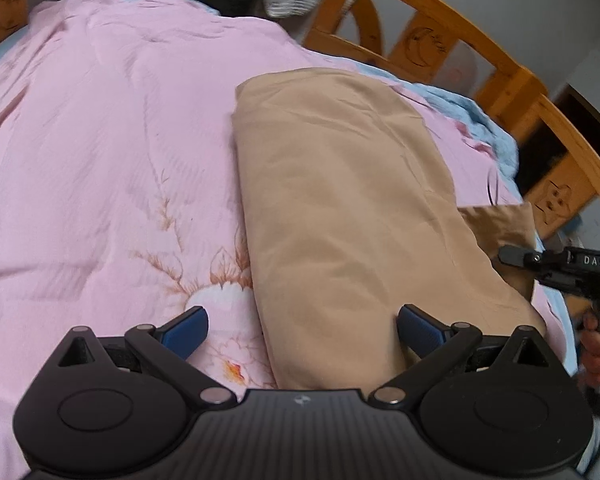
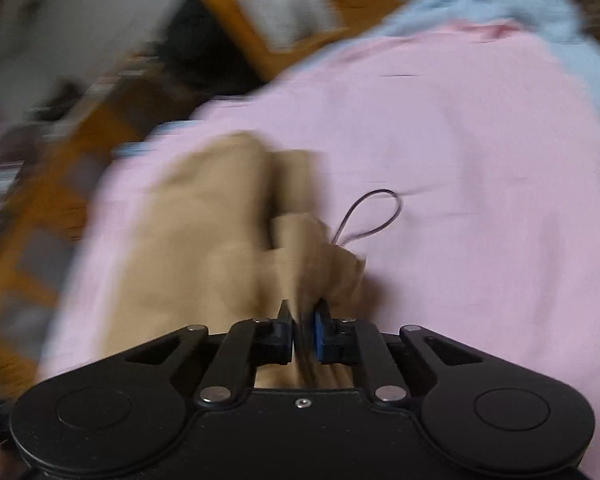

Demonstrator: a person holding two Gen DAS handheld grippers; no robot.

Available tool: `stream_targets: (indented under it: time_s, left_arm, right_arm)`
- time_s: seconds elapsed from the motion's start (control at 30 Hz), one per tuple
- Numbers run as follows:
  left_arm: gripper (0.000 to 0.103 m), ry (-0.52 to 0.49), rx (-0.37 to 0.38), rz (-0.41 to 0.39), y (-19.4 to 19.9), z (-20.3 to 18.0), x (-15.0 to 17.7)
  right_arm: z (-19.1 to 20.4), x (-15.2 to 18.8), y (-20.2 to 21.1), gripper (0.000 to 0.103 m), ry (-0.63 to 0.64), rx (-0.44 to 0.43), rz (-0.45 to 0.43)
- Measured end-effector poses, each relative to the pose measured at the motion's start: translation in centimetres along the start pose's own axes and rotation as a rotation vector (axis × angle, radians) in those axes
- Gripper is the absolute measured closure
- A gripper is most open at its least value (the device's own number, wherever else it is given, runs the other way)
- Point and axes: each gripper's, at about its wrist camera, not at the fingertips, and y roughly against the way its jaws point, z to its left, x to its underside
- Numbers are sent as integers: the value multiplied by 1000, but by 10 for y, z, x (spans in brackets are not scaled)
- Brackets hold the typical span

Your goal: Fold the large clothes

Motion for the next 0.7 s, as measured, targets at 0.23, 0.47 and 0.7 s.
stream_targets:
  time_s: [0.23,0.47,0.7]
  left_arm:
    - [1,-58,85,-2,-1,20,-33]
    - [2,110,227,-4,-33,63,-67]
    - [5,222,300,19,-65,93,-72]
  right_arm:
    - [-33,-16,-15,37,-158,33,0]
    - [-64,-34,-48,29,-204,-111,66]
    - [-66,-39,-39,29,-146,-110,-51]
